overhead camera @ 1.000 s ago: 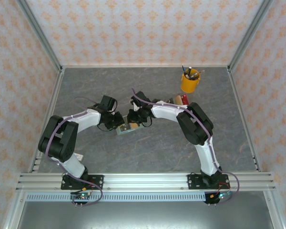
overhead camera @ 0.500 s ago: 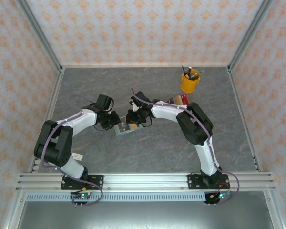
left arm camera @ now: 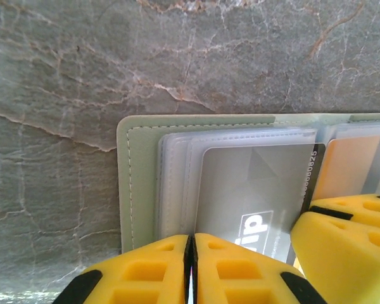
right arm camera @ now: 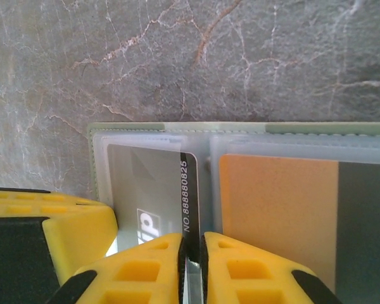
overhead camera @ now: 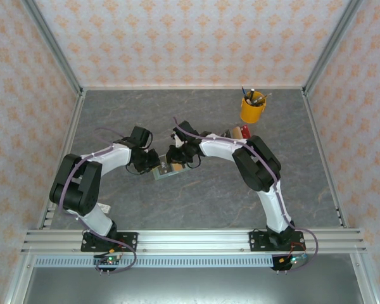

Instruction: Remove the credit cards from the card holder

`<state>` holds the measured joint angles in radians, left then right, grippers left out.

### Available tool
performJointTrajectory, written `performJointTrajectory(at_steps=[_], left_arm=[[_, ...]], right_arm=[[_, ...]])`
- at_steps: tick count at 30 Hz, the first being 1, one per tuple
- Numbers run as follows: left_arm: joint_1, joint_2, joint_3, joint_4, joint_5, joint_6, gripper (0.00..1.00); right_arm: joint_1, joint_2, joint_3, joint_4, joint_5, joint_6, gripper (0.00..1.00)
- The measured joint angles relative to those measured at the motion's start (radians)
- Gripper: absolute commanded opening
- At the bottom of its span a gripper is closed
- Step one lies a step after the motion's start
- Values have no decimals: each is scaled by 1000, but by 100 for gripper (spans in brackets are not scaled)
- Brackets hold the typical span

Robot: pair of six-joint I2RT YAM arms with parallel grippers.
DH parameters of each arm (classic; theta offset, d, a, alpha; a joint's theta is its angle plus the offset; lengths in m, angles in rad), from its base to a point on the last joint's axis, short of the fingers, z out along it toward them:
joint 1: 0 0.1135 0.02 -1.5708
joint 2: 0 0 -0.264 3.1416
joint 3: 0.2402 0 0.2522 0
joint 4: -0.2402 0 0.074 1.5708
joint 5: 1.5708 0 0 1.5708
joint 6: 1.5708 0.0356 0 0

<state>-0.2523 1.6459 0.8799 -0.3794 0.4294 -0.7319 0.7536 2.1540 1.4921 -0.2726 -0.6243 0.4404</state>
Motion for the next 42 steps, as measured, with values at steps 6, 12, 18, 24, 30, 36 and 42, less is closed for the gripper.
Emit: performJointTrajectory(at_steps=[6,12,18,24,30,36,42], left_arm=[[5,13,9,-3,2,1,12],[12,23,18,-2,4,17,11],[13,28,23,-2,4,35,11],[13,28,24,-2,4,49,11],[18,28,24,-2,5,53,16],[18,27,24,2,5,53,19],[18,27,24,2,3,61,17]], right_arm=[[-6,5,0,5,-24,3,15],[-27,5,-13,56,-72,35,12],[-42,5,-62,135,-117,79,9],[-53,5,-90,196,-146,119,0],[-54,-4,-123,239,-145,133,0],[-54,-58,-188,258,-127,133,0],[-54,-68,-212,270,-107,138,0]])
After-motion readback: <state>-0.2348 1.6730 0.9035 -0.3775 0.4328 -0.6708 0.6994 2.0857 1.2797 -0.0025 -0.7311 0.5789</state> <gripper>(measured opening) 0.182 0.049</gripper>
